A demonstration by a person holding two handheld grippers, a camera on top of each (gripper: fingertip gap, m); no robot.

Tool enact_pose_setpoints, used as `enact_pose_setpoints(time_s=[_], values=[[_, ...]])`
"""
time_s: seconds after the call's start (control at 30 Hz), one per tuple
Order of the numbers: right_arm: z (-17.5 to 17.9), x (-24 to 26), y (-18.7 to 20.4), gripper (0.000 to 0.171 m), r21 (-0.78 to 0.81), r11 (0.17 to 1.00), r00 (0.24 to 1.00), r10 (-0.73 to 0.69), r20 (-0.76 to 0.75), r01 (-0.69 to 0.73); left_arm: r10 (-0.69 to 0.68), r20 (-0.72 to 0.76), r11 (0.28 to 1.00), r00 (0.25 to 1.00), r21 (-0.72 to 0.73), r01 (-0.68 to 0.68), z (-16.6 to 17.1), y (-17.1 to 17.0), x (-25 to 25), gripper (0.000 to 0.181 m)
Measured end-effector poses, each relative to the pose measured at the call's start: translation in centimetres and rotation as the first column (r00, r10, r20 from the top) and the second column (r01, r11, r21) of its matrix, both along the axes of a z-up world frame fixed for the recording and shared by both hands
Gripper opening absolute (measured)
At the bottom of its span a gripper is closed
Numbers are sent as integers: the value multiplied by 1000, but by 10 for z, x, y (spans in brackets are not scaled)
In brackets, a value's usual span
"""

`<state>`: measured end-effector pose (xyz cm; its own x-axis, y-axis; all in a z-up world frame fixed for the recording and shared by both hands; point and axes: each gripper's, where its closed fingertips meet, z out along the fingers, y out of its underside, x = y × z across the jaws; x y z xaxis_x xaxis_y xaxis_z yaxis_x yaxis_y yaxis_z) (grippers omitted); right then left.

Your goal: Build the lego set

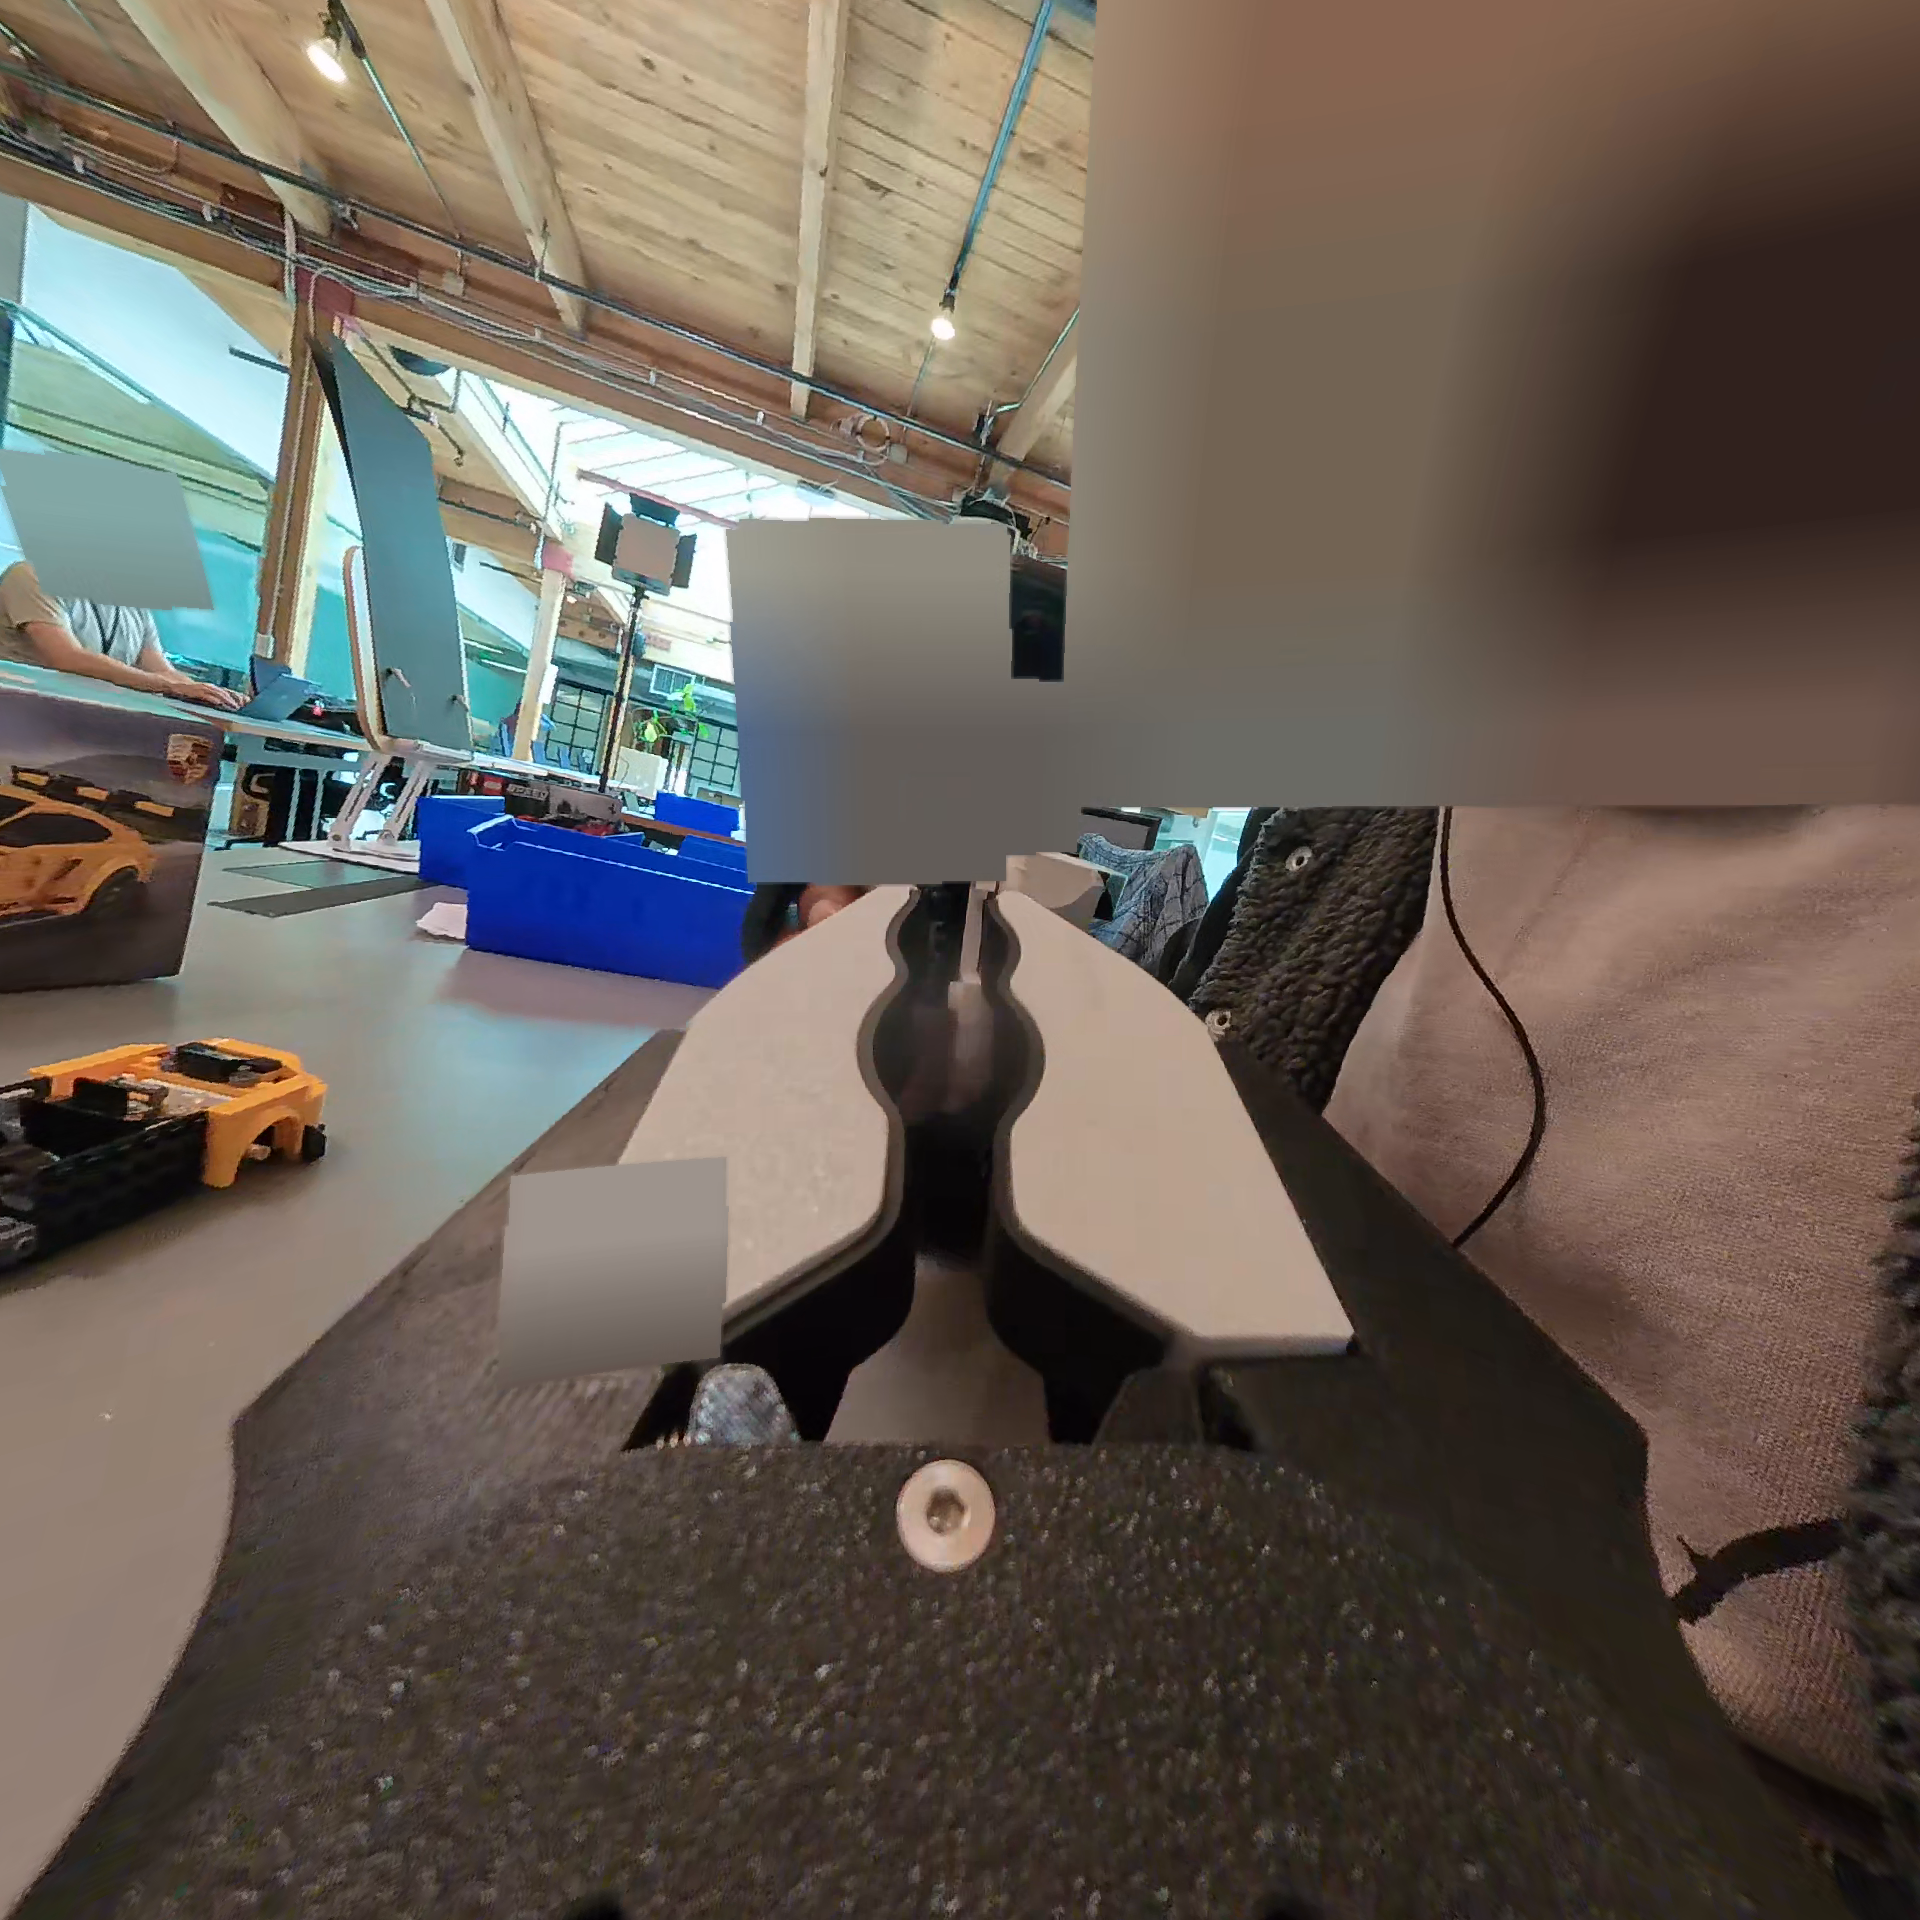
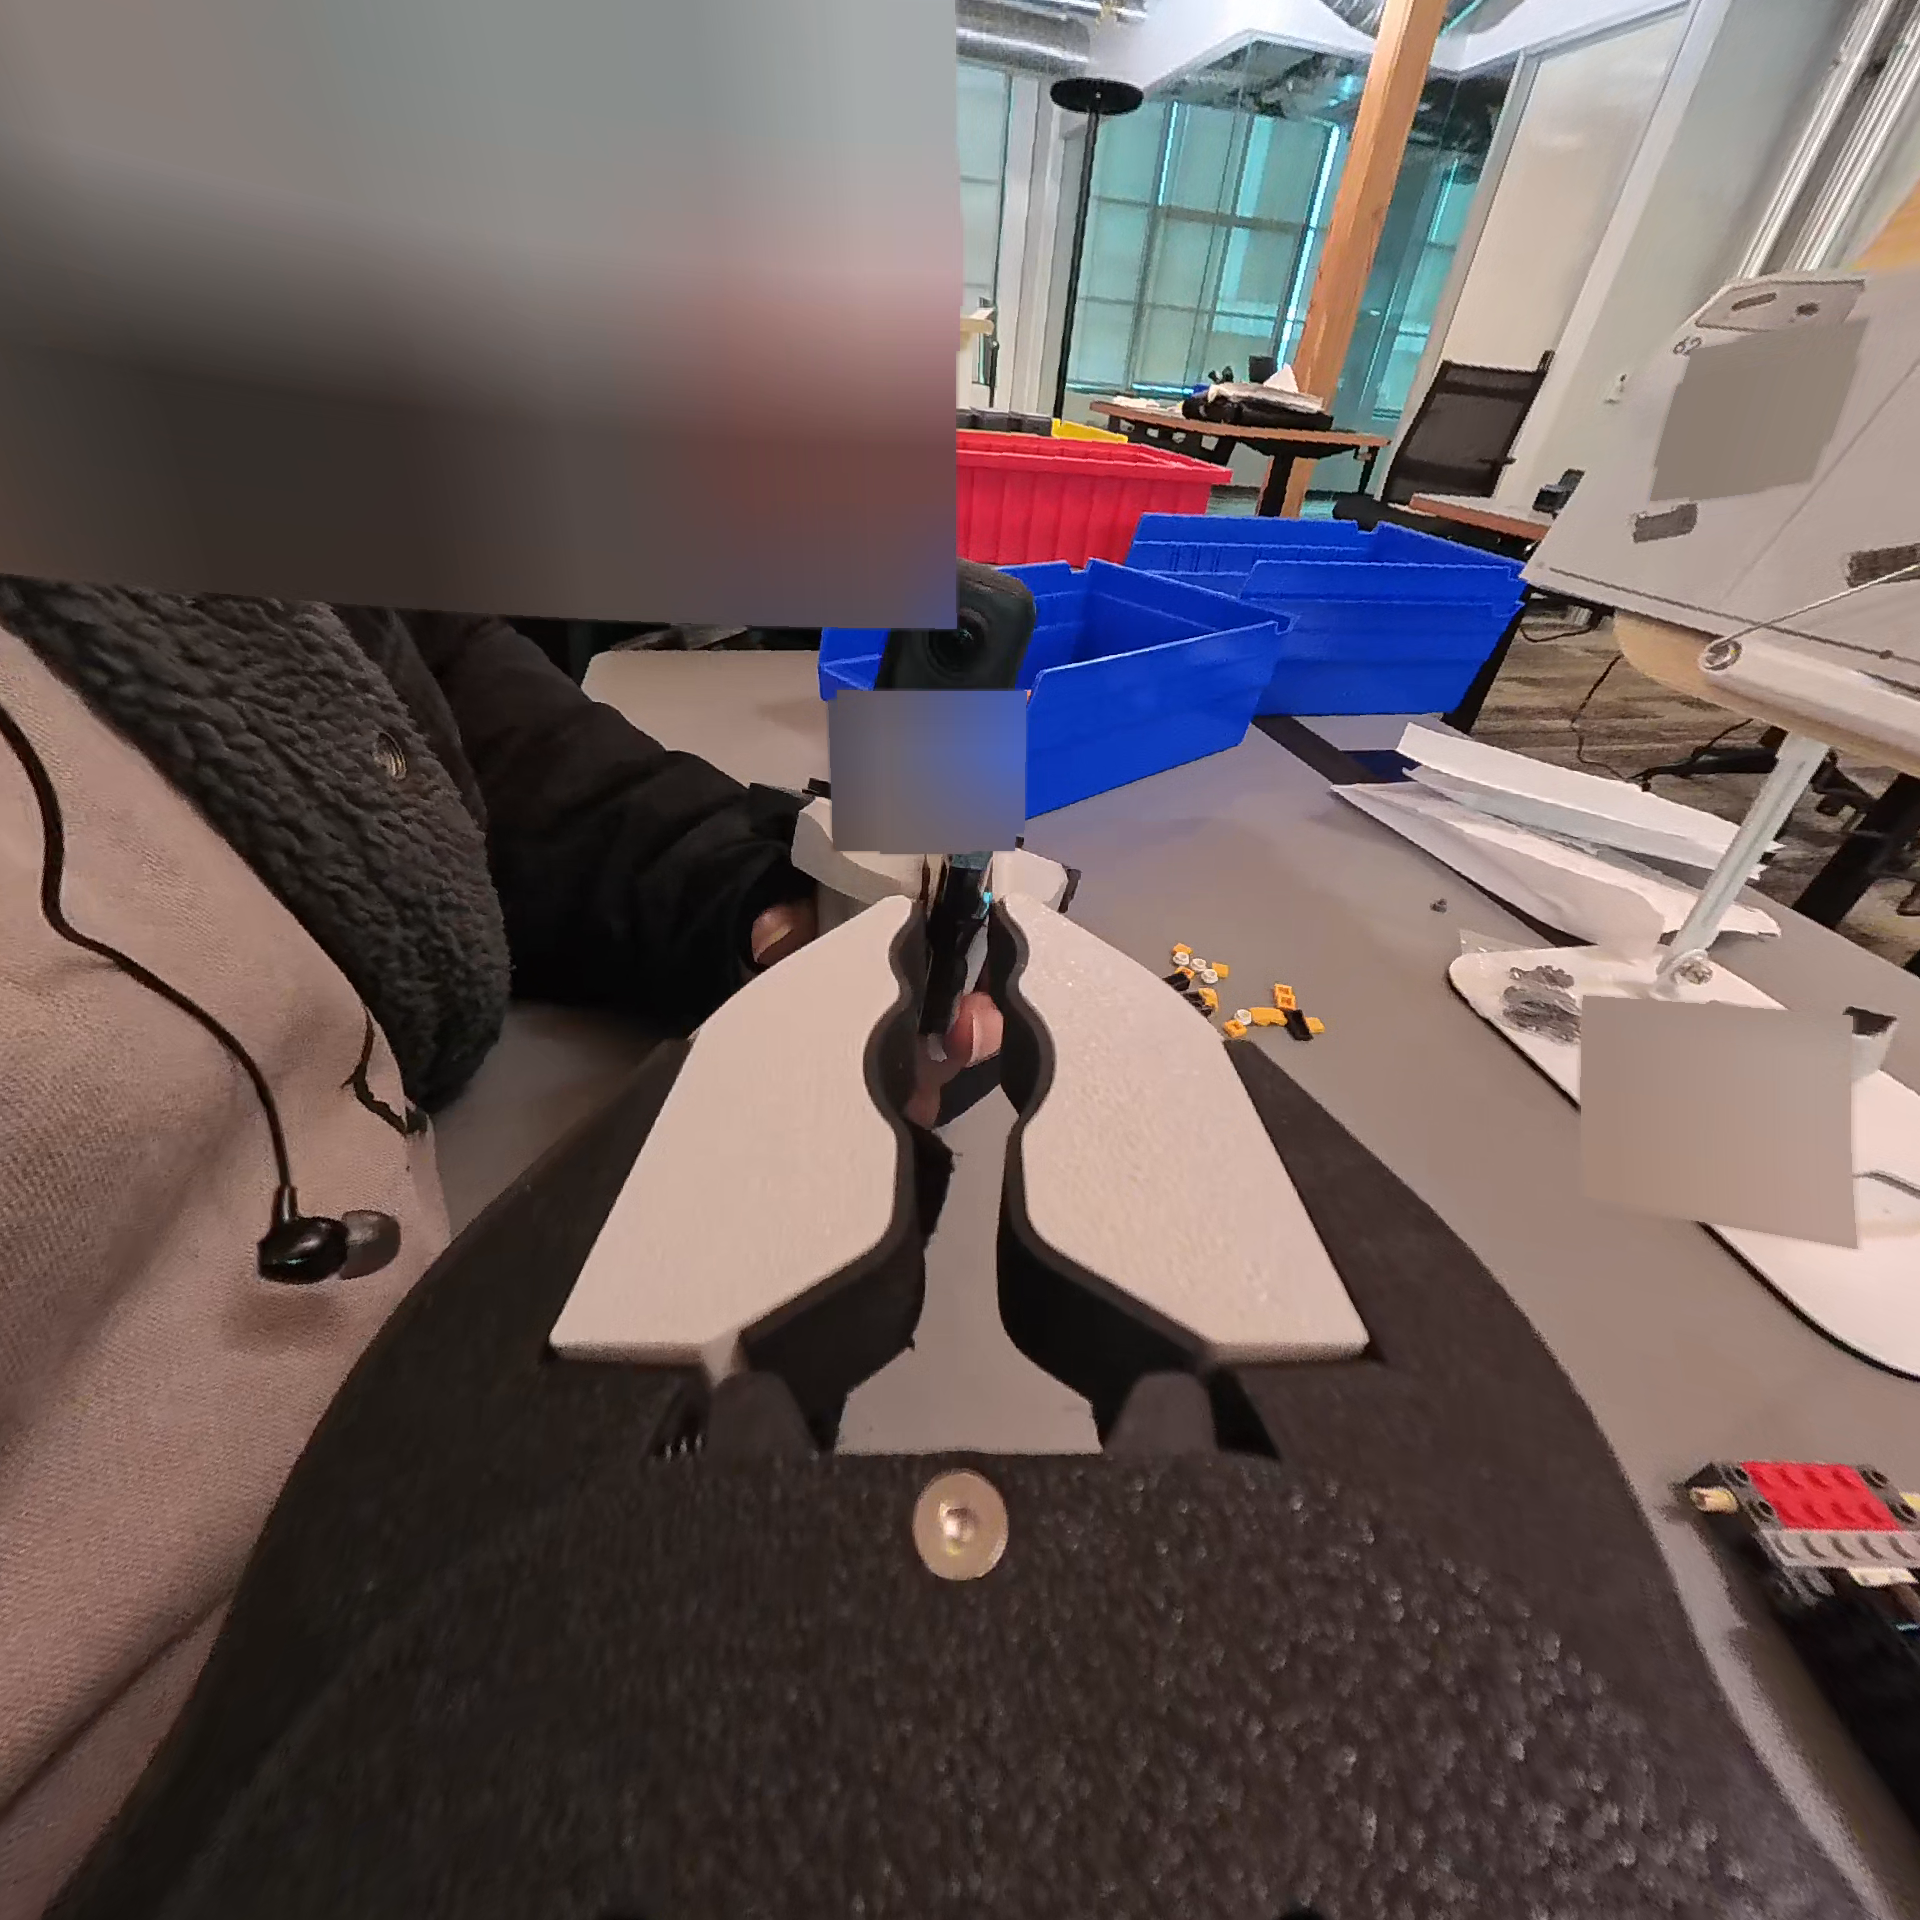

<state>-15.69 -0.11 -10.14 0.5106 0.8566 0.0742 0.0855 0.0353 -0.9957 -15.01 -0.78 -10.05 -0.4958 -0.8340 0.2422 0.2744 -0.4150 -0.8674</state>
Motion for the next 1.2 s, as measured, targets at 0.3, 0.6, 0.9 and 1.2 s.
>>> enact_pose_setpoints(time_s=[0.3, 0.6, 0.9, 1.2], values=[[-4, 2, 6, 9, 99, 991, 992, -98, 78, 90, -12, -38, 1000, 999, -28, 11, -4, 5, 3, 10], [-4, -1, -1, 9, 209, 975, 983, -108, 147, 76, 34, -72, 991, 997, 134, -24, -6, 2, 1, 14], [-15, -5, -3, 9, 213, 976, 976, -76, 203, 32, 117, -120, 923, 986, 381, -63, -15, -3, -1, 17], [-21, -6, -5, 9, 135, 990, 984, 3, 177, -27, 208, -138, 830, 968, 549, -100, -22, -5, -1, 12]])
